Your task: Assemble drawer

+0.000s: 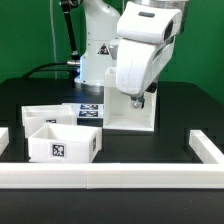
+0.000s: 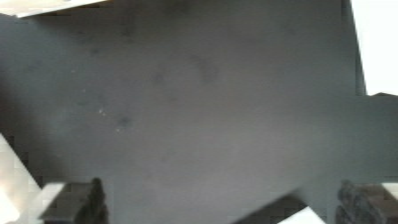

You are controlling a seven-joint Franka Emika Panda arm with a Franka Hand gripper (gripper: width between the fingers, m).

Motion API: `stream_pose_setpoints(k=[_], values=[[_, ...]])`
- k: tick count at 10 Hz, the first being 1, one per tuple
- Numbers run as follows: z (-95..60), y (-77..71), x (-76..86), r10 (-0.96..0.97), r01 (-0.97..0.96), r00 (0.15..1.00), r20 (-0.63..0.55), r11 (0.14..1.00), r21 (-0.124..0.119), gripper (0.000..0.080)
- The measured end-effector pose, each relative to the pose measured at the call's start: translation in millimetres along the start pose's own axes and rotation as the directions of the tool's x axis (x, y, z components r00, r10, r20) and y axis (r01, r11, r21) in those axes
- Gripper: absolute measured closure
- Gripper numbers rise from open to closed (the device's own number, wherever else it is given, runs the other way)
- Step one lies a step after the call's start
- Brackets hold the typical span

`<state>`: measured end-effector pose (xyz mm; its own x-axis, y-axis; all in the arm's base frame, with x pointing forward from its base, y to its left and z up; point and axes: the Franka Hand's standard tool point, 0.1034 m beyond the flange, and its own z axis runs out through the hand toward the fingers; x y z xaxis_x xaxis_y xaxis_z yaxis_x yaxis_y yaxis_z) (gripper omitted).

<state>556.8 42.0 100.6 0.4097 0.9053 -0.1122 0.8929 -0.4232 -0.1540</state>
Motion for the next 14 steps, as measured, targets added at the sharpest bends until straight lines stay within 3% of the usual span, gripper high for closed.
stream_pose_setpoints(k=[6, 8, 10, 11, 14], values=[[0.0, -1.3, -2.5, 0.013, -0.013, 1.0, -0.001, 1.0, -0.001, 0.015], [-7.3, -30.4, -26.6, 0.1, -0.1, 0.995, 0.009, 0.995, -0.007, 0.015], [-19.0, -62.8, -37.7, 0.268, -0.268, 0.963, 0.009, 0.963, -0.024, 0.015], [-23.8, -70.1, -41.5, 0.338, -0.337, 0.941, 0.007, 0.941, -0.03, 0.015], [-18.1, -68.4, -40.2, 0.504, -0.504, 0.864, 0.008, 0.864, -0.024, 0.015]])
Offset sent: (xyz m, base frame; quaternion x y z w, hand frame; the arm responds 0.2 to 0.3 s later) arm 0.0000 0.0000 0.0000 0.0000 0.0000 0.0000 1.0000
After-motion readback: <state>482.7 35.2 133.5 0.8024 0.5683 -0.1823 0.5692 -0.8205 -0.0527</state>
